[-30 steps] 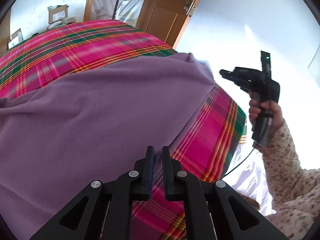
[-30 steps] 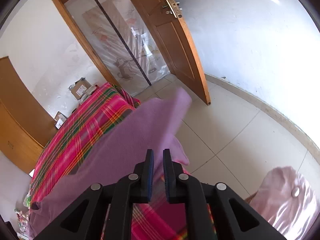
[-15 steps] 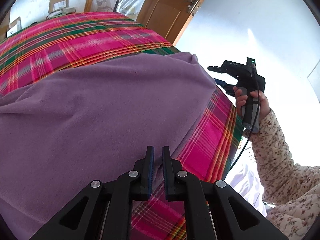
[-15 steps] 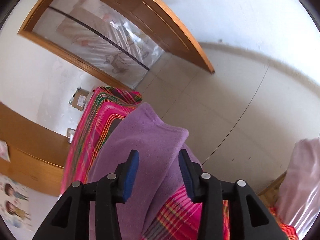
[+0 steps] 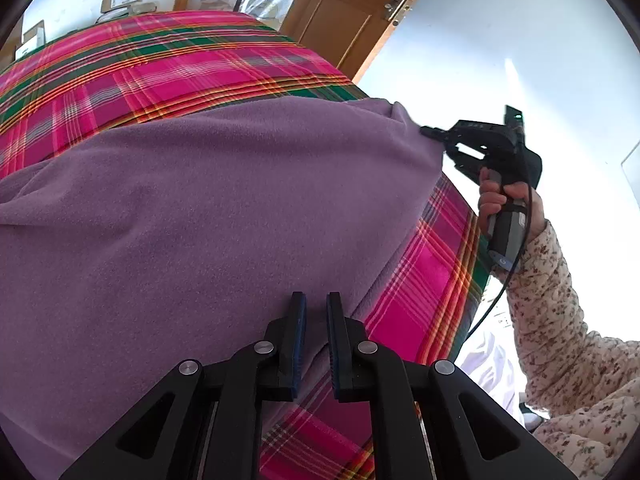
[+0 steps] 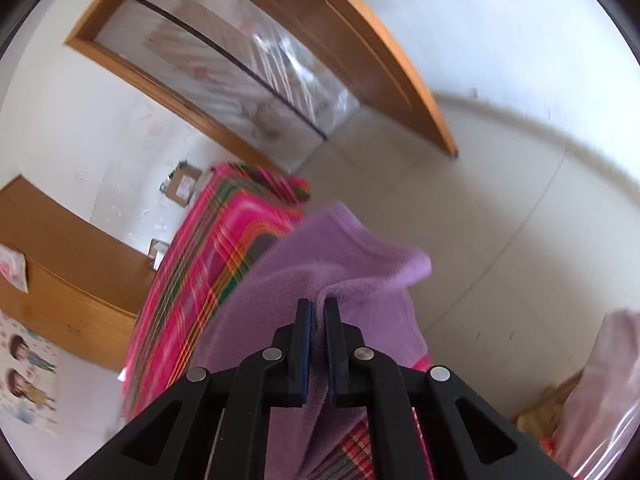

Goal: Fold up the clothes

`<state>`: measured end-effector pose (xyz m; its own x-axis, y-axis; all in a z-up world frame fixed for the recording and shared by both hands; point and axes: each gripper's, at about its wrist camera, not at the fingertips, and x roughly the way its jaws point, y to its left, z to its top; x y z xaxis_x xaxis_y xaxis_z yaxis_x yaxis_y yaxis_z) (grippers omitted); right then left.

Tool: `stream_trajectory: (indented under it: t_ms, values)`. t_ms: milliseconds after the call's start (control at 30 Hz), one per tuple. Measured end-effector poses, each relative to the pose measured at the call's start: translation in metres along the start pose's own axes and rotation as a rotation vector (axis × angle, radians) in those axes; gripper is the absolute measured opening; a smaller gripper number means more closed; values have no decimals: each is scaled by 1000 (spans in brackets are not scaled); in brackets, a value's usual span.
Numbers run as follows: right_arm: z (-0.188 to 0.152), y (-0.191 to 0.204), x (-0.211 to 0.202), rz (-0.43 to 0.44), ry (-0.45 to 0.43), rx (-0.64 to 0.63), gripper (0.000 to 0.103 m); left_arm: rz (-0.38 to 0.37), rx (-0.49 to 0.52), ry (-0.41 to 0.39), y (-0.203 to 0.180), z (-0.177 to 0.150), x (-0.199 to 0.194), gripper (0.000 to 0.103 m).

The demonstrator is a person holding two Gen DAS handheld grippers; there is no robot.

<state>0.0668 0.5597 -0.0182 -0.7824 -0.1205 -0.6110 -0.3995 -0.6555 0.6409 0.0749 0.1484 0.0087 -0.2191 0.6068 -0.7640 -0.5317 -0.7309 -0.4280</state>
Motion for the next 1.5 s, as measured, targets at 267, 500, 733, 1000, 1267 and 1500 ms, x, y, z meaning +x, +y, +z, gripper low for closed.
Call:
stream_trajectory:
  t_ms: [267,500,733,1000,1267,1500]
  values:
    - [-2,22,-31,-109,-90,-128,6,2,-6,1,0,-1,-1,11]
    - [-3,-8,-5,-226,29,0,13,-12,-14,3,2,-1,-2,11]
    - [15,20,-17,-217,-88,-125,20,-29,-22,1,3,0,0,11]
    - [21,73,35,-145,90,-395,35,-45,-32,0,3,-3,-2,11]
    - [8,78,51,-172,177,-560,39,-66,-39,0,9,0,-3,11]
    - [-5,87,46,-227,158,-684,40,-71,-41,-2,11,3,-1,11]
